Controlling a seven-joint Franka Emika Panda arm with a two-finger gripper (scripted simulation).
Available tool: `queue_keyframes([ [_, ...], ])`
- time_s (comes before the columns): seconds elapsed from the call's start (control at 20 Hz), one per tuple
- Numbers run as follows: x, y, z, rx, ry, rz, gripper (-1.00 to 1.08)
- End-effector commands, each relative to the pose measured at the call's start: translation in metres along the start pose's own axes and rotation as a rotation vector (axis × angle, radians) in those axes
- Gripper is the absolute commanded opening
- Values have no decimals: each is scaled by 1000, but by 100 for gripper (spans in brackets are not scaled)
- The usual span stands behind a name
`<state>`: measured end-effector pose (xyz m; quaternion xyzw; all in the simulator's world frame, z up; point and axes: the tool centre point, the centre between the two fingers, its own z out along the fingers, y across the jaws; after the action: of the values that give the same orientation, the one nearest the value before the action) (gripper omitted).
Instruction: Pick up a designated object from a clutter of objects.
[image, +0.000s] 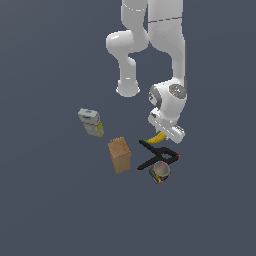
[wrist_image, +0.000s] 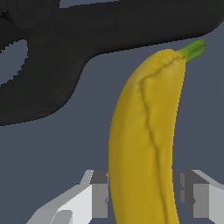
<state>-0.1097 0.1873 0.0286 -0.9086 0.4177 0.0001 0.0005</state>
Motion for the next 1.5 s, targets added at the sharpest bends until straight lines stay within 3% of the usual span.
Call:
queue_keyframes([
  [0.0,2,0,-8,2,0,1,-100],
  [0.5,14,5,-66,1,-1,2,-100],
  [1.45,52,17,-242,-1,3,4,-100],
])
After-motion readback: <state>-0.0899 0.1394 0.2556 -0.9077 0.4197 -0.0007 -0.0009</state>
